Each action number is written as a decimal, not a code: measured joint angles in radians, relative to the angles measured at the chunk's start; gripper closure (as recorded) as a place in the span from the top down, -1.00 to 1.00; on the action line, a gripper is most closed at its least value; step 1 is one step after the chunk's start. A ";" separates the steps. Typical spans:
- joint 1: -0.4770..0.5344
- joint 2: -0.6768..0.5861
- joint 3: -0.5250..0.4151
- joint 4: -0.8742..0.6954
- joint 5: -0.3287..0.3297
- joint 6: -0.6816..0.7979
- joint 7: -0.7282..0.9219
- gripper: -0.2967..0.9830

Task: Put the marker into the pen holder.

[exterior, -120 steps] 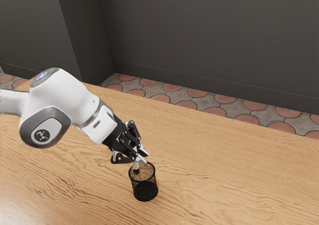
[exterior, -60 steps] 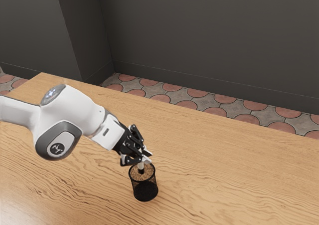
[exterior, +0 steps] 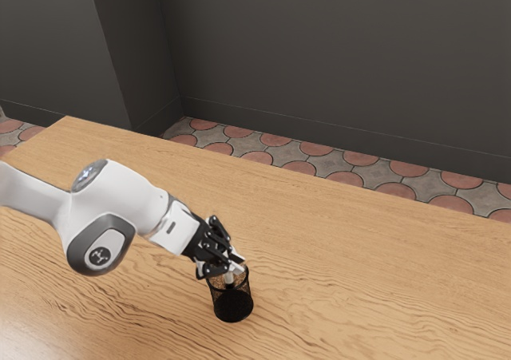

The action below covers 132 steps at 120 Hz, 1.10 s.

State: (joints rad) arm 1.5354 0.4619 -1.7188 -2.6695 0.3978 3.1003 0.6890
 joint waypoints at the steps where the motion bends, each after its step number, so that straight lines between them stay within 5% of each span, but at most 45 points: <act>1: -0.001 0.000 0.001 -0.001 0.000 0.001 0.000 -0.59; 8: -0.005 0.001 0.006 -0.006 0.001 0.006 0.002 -0.57; 36: -0.001 0.002 0.000 -0.004 0.006 0.004 0.007 0.13; 52: 0.143 0.011 -0.197 0.056 0.007 -0.084 0.008 0.32; 81: 0.259 0.011 -0.422 0.292 0.002 -0.488 0.008 0.47; 106: 0.264 -0.031 -0.468 0.550 -0.006 -0.929 0.007 0.51; 132: 0.244 -0.250 -0.473 0.863 -0.076 -1.271 0.008 0.53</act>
State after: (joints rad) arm 1.7789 0.2115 -2.1920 -1.8066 0.3222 1.8290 0.6972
